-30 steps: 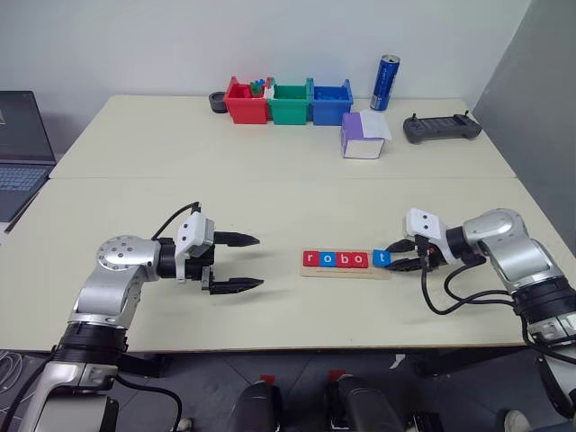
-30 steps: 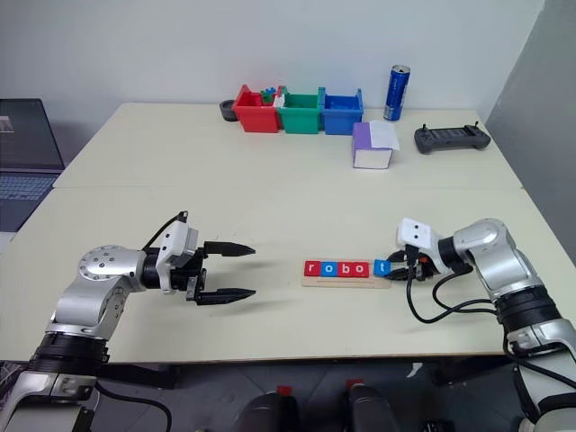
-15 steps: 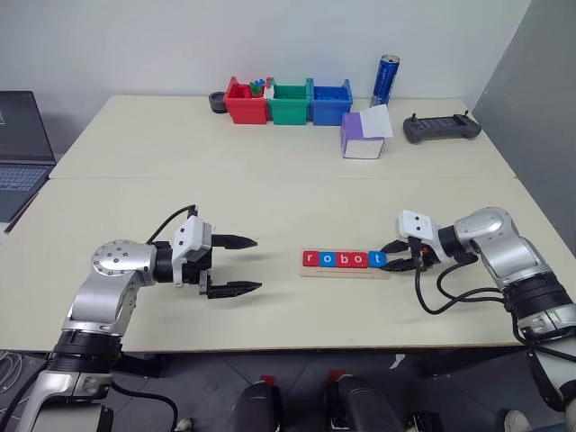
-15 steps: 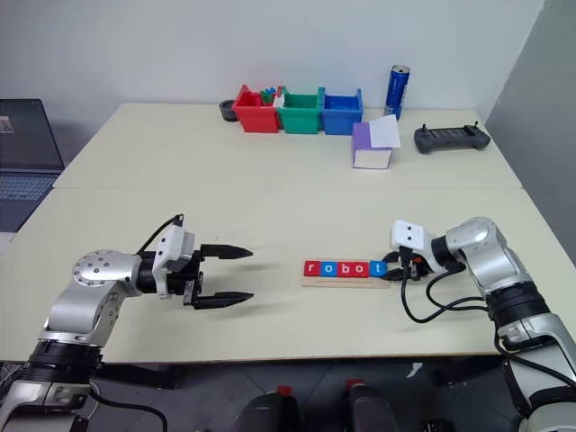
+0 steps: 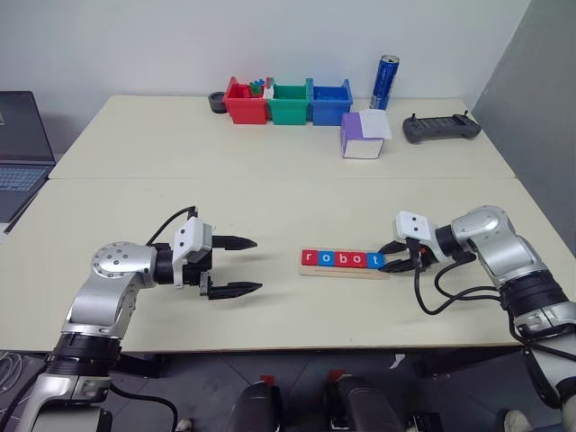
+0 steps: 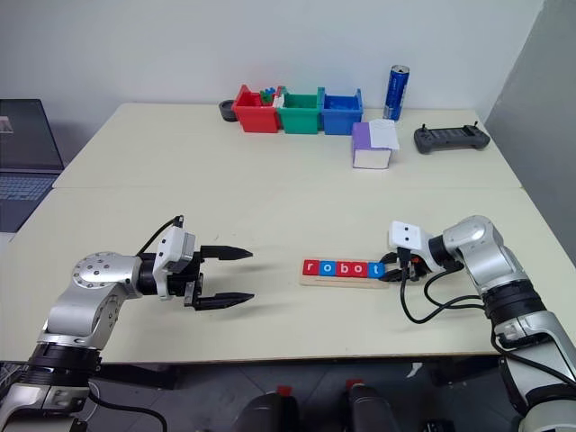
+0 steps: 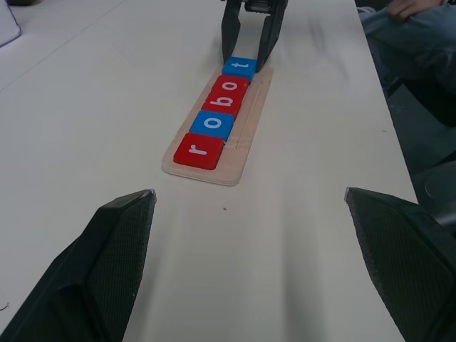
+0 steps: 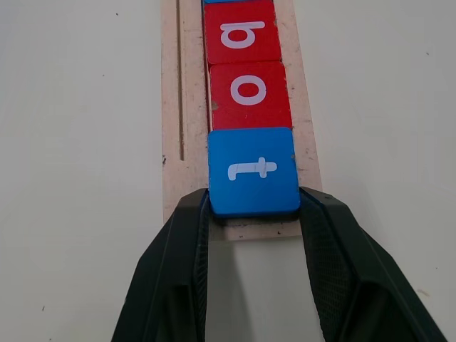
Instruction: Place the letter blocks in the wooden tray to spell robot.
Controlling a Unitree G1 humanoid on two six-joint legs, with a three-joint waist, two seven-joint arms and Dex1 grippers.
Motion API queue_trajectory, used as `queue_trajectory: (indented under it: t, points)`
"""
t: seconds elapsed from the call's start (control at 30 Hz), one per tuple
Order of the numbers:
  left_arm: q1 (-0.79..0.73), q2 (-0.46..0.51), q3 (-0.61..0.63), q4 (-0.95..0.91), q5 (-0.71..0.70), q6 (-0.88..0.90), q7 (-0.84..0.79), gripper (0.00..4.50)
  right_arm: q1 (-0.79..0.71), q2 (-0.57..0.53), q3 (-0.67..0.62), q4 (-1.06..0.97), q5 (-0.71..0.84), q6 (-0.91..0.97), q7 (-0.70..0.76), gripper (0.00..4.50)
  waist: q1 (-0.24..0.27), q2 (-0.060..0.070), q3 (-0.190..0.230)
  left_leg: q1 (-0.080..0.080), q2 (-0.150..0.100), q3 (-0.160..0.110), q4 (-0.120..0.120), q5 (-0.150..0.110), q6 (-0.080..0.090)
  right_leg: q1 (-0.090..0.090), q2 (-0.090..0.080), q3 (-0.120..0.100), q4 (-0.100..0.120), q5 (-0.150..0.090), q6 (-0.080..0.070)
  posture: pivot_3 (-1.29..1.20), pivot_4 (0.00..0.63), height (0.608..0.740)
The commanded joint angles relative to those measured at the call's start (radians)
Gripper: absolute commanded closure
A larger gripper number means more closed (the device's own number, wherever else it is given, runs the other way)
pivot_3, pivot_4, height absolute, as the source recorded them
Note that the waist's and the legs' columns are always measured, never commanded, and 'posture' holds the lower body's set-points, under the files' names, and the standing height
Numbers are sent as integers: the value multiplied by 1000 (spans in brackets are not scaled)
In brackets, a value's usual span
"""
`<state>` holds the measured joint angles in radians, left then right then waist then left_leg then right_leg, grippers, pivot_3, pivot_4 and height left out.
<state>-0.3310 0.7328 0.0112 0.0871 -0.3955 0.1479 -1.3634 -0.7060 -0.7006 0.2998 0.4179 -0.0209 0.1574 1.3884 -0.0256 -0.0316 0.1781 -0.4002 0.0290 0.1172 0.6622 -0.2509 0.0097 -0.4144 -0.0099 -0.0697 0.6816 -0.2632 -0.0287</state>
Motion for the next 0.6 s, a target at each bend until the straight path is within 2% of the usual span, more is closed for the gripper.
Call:
queue_trajectory:
  t: [0.03,0.07,0.33,0.37,0.6]
  points:
    - [-9,17,27,-30,-20,2,3,0,-22,0,3,-13,-4,-21,11,3041,0,0,0,0,0,0,0,0,0,0,0,0,0,0,0,0,150,740]
    - [-9,17,27,-30,-20,1,3,0,-21,1,0,-16,-3,-21,8,3041,0,0,0,0,0,0,0,0,0,0,0,0,0,0,0,0,150,740]
    - [-21,7,17,-15,-17,-2,0,0,-20,-11,-38,-53,29,-10,8,230,0,0,0,0,0,0,0,0,0,0,0,0,0,0,0,0,150,740]
    - [-22,6,16,-14,-17,-2,-1,0,-20,-18,-48,-67,37,-4,10,25,0,0,0,0,0,0,0,0,0,0,0,0,0,0,0,0,150,740]
    - [-26,2,11,-11,-16,-5,-4,0,29,-121,-163,-250,156,147,28,25,3,0,0,0,0,0,0,0,0,0,0,0,0,0,0,0,150,740]
